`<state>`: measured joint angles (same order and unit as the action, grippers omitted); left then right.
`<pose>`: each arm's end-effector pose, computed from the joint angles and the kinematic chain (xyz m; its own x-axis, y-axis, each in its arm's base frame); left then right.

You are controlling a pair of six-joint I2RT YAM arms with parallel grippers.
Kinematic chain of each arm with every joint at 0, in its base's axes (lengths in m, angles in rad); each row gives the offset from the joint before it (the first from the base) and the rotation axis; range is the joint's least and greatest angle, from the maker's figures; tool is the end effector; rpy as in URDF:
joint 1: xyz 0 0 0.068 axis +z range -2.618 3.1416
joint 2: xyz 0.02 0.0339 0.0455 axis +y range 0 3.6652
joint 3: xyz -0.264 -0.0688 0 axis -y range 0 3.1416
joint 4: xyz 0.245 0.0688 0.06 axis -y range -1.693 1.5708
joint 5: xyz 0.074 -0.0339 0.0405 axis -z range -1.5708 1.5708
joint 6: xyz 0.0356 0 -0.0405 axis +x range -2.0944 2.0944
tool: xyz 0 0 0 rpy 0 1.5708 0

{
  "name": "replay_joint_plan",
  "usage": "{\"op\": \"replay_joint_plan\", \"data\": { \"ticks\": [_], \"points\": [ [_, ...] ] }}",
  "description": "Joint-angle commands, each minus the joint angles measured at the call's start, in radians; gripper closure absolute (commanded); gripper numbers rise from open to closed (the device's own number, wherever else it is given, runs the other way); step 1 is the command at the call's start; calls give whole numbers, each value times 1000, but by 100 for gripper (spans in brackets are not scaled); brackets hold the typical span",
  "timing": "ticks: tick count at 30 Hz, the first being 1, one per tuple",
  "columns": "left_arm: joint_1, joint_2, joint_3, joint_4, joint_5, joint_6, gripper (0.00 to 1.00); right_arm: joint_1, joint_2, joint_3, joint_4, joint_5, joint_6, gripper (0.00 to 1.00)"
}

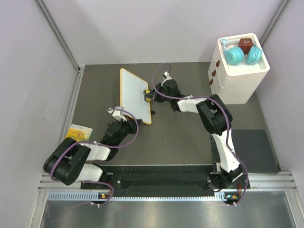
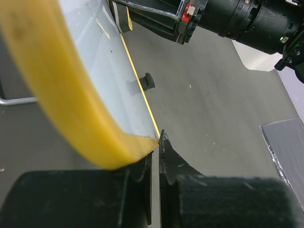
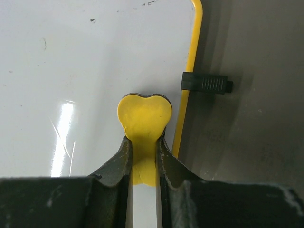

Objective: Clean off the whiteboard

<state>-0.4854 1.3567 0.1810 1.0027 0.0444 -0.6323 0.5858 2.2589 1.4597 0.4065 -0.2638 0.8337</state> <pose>0.1952 -0.1047 0.1496 -0.4211 -0.4454 -0.7901 0.3172 0.7438 -0.5883 0.4129 0.2851 0.1422 -0.7582 0.3548 -0.5471 -0.2576 0.6078 0.7511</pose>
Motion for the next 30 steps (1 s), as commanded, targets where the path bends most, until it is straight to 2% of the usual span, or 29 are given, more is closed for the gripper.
{"op": "replay_joint_plan", "data": {
  "ticks": [1, 6, 13, 19, 24, 30],
  "points": [
    [-32, 2, -17, -59, 91, 43, 100, 42, 8, -47, -78, -83, -44, 100],
    [-33, 2, -18, -59, 87, 43, 100, 40, 56, 34, -107, -63, -57, 100],
    [-35, 1, -18, -59, 86, 43, 100, 22, 217, 393, -261, -87, -38, 100],
    [-36, -1, -18, -59, 89, 48, 100, -3, 287, 559, -285, -86, 22, 100],
    [-38, -2, -20, -59, 88, 48, 100, -32, 263, 533, -294, -80, 25, 100],
    [-38, -4, -15, -65, 87, 48, 100, -35, 121, 305, -258, -83, -39, 100]
  ]
}}
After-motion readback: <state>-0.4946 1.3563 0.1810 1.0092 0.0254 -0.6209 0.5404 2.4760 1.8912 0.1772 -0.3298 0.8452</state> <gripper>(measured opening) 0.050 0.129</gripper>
